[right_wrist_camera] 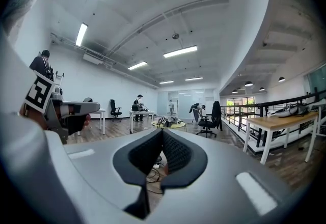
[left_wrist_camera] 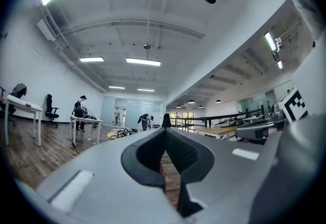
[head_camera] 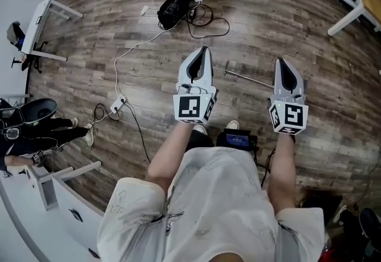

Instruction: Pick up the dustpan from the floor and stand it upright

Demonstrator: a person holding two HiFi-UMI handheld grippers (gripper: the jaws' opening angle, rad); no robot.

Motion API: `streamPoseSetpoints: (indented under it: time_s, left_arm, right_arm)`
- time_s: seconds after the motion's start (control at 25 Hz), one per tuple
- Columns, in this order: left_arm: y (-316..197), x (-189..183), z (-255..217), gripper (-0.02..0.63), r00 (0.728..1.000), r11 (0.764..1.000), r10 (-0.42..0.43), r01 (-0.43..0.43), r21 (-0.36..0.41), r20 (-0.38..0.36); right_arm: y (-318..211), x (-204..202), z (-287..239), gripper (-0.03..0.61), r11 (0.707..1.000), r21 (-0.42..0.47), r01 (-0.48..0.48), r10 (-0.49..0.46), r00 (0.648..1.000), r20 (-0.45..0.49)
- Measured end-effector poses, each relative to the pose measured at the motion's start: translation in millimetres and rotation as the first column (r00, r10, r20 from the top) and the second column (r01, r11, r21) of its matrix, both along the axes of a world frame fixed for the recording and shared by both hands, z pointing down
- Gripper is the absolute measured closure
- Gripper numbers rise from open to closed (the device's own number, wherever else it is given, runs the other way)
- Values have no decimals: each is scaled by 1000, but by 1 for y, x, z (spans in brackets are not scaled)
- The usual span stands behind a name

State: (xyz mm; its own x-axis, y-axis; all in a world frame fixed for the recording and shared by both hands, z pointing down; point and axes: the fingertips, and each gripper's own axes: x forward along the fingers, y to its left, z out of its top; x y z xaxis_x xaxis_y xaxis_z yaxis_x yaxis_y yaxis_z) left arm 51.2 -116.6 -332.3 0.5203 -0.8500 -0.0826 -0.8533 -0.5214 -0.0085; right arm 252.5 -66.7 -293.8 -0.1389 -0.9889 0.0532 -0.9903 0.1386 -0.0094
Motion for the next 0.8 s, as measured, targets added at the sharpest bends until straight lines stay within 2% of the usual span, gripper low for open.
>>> streamPoseSetpoints:
  time_s: [0.08,0.16,0.24,0.32,0.4,0.52,0.8]
  left_arm:
    - [-31,6,15,595,1000,1000,-4,4,-14,-1]
    - [-37,3,34,595,1000,1000,0,0,-16,2]
    - [-42,-20,45,595,1000,1000,8,-8,-12,0]
    - [-64,-60,46,595,1000,1000,22,-22,-10,-4]
    - [-101,-96,48,595,999,999,36,-36,-9,-8]
    - [-175,-130,54,595,999,999,52,-53,-7,-6]
    - [-298,-180,91,595,997,997,78,-78,-22,8]
  right_arm:
    - [-32,3,10,572,1000,-5,8,-8,1000,-1]
    - [-39,-5,25,572,1000,-3,17,-17,1000,-6]
    - [-44,-32,33,572,1000,-6,19,-19,1000,-17]
    - [-65,-74,34,572,1000,-13,15,-15,999,-30]
    - [-101,-111,36,572,1000,-21,2,-2,999,-38]
    - [-173,-145,42,572,999,-32,-17,15,999,-40]
    - [-291,-199,84,572,997,-66,-27,24,999,-45]
